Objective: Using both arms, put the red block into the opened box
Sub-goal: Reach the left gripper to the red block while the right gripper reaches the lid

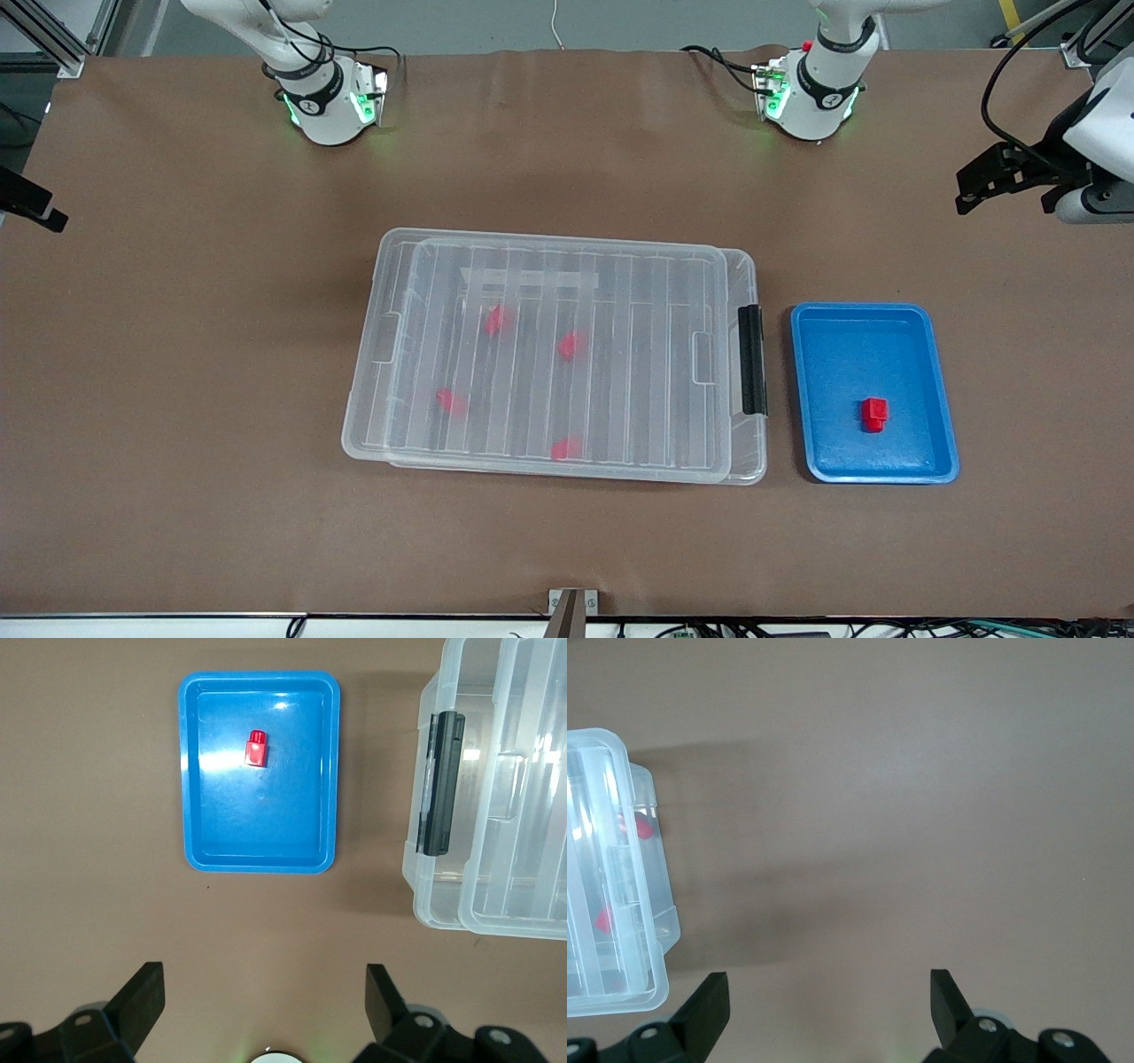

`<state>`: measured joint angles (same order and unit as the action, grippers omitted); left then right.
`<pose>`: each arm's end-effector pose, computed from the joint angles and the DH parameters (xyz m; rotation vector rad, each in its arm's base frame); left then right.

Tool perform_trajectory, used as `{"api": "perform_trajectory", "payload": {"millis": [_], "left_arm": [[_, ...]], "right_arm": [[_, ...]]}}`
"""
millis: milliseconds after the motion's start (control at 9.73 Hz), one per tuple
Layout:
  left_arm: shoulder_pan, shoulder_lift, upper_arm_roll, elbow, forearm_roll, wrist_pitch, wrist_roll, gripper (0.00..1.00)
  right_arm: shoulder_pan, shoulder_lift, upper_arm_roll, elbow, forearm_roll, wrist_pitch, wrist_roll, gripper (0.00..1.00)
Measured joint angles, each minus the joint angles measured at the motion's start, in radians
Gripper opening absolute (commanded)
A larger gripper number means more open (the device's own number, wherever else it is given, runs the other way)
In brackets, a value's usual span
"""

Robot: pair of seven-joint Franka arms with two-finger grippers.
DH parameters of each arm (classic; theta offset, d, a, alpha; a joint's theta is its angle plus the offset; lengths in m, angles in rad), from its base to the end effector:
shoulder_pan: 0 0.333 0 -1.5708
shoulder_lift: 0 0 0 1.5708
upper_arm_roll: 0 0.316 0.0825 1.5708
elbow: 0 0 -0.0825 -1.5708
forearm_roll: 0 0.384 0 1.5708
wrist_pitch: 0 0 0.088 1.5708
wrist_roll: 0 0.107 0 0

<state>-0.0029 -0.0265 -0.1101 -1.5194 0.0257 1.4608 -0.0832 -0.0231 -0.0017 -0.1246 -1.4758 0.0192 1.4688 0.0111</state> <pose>0.5319 -0.0583 0.6534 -3.1094 0.0425 0.0456 0.5380 -0.0779 0.6609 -3.1123 0.2447 0.0062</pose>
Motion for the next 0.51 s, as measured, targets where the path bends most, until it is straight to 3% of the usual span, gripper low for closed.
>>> {"api": "perform_trajectory", "payload": {"millis": [514], "left_arm": [[0.004,0.026,0.003,0.002,0.001,0.003,0.000,1.00]], "right_arm": [[0.002,0.003,0.002,0.000,0.002,-0.004,-0.004,1.00]]}}
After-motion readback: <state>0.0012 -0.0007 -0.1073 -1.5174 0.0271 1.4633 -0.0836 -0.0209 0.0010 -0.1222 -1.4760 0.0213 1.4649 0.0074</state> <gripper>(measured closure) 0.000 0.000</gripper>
